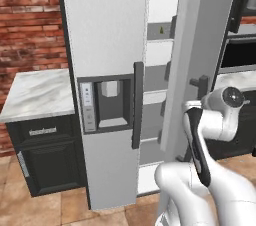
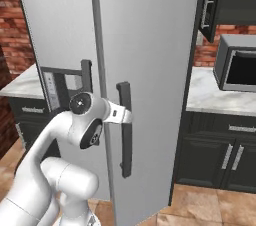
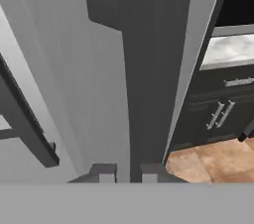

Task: There is a bowl on the dining counter. Grab a lemon wedge from the fridge and place it in the bowl. Then get the liquor bottle and glass cup from the cabinet and place them next to the bowl.

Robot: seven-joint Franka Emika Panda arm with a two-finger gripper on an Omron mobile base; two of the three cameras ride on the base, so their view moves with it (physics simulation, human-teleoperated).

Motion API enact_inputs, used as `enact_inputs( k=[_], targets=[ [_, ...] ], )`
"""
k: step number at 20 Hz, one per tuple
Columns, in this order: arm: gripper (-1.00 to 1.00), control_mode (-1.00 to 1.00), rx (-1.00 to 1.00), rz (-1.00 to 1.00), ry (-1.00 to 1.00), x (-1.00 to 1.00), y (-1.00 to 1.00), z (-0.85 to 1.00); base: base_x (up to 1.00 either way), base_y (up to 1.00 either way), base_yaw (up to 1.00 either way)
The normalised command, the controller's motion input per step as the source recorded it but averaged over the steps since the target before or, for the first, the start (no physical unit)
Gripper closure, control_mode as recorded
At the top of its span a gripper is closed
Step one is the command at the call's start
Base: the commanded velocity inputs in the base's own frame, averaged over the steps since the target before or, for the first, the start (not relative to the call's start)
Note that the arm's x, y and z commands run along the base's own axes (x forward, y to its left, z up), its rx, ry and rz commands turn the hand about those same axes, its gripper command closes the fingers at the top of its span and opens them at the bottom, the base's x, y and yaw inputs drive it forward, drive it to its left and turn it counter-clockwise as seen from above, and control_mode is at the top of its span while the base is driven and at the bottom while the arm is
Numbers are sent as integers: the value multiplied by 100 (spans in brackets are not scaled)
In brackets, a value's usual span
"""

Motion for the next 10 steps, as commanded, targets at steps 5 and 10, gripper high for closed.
enact_inputs(
  k=[5,10],
  targets=[
    [-100,-100,0,-13,0,-77,-20,34,0,0,0],
    [-100,-100,-1,-9,-6,-100,-11,48,0,0,0]
  ],
)
